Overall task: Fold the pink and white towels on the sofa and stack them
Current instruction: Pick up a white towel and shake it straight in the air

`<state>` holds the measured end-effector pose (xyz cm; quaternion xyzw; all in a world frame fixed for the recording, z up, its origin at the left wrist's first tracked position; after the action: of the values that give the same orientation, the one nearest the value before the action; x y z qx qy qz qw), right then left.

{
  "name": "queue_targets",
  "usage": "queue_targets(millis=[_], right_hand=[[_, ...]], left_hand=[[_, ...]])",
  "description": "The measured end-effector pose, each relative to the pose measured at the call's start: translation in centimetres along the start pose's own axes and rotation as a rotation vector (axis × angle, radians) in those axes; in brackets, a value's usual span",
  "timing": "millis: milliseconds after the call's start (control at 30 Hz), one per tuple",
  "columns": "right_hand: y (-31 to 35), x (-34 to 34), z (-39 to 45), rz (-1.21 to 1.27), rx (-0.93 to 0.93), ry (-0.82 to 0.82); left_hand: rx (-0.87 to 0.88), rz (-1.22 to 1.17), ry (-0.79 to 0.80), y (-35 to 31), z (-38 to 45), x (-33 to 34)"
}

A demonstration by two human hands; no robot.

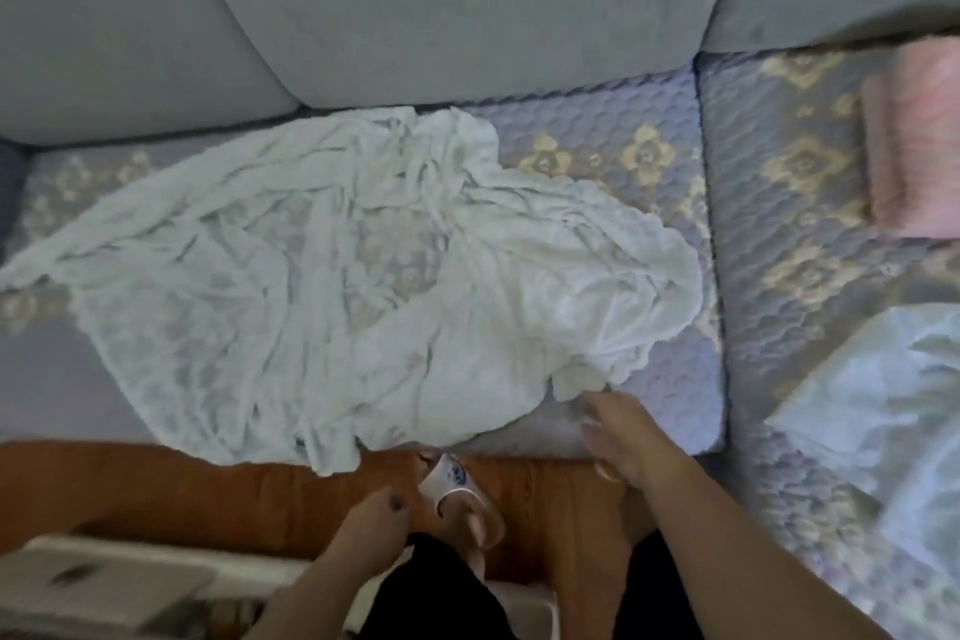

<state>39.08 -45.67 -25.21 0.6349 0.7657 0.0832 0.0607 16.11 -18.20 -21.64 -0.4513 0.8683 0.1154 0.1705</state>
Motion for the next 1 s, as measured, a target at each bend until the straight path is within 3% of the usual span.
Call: queue_targets(millis=[133, 200, 400, 467, 600, 733, 833, 1000], right_hand=[[0.5, 2.8, 1.9, 0.217, -0.077, -0.258], [0.3, 4.9, 0.4, 0.297, -0.092, -0.286], [3.8, 9.6, -18.3, 0.549, -0.370, -0.278], [4.9, 9.3, -25.4, 0.717, -0.483, -0.221], [8.9, 6.8, -37.7, 0.777, -0.785, -0.161], [14.0, 5.0, -49.0, 0.825, -1.045, 0.030], [16.5, 4.3, -56.4, 0.708, -1.192, 0.146], [19.5, 2.5, -64.0, 0.400, -1.262, 0.269]], left_hand=[[0.093, -0.283, -0.092, 3.9, -5.1, -4.2], [0.118, -0.385, -0.070, 7.1, -6.7, -5.4], [0.132, -0.546, -0.121, 12.6, -12.2, -11.5], [0.232, -0.526, -0.127, 10.3, -14.4, -13.6], [0.590, -0.503, -0.113, -0.3, -22.0, -17.1], [0.919, -0.446, -0.146, -11.2, -31.1, -18.6], [1.059, -0.422, -0.296, -15.7, -36.9, -19.8], [1.212, -0.411, -0.448, -21.4, -44.2, -20.7]])
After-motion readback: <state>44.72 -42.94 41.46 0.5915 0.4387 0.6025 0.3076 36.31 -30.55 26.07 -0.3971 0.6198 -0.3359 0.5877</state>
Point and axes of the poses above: each hand's wrist, its own z-axis towards the middle knuckle, its own x-axis out of the palm, y = z × x, the point moved 7 cm from there along z, towards the middle knuckle, and after that the axes turned 1 degree about z, right-handed, at the moved point
